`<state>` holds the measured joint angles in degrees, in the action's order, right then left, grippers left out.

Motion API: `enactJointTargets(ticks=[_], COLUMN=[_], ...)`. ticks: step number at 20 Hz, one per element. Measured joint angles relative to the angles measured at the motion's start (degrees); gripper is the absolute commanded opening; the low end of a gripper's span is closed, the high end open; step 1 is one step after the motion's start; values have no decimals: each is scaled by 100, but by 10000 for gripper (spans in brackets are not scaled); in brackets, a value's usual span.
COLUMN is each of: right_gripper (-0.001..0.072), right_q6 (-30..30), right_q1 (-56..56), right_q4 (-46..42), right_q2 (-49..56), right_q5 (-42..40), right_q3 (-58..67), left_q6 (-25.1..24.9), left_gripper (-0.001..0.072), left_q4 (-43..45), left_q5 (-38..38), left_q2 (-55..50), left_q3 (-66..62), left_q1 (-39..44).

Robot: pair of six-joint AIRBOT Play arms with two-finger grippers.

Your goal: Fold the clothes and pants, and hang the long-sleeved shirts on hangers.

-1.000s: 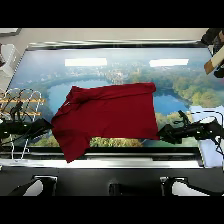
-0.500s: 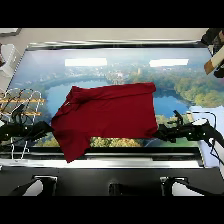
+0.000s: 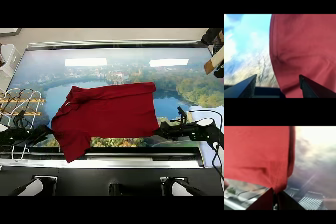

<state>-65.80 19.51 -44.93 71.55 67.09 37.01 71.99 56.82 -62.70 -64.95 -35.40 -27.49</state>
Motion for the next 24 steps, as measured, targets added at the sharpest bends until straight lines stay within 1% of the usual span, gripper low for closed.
enactJointTargets(ticks=[3,8,9,10,11,12,13,15,17,20,22,24], right_gripper=[33,32,32,32,32,32,32,32,31,31,31,31], right_q6=[0,-61,-66,-87,-105,-127,-131,-168,-76,57,28,-181], right_q1=[0,0,0,0,0,0,0,-2,-7,-181,-505,-837], right_q4=[92,229,240,256,260,275,280,348,538,702,588,350], right_q2=[-205,-461,-522,-581,-649,-715,-778,-909,-1032,-1139,-1167,-1180], right_q5=[181,302,306,323,330,339,348,382,452,426,63,-573], right_q3=[0,0,2,2,7,11,11,13,48,466,1091,2011], left_q6=[-262,-448,-461,-481,-498,-498,-492,-466,-457,-452,-400,-289], left_gripper=[586,573,499,314,238,194,19,17,16,15,15,15], left_q4=[-326,-719,-743,-754,-726,-699,-708,-778,-979,-1180,-1233,-1263], left_q5=[157,306,334,407,481,538,601,695,719,533,404,271], left_q2=[-251,-610,-656,-697,-734,-750,-765,-776,-745,-649,-616,-597], left_q3=[20,24,22,22,28,31,31,-15,-177,-850,-1589,-2693], left_q1=[-15,120,195,286,367,444,525,632,713,920,1130,1340])
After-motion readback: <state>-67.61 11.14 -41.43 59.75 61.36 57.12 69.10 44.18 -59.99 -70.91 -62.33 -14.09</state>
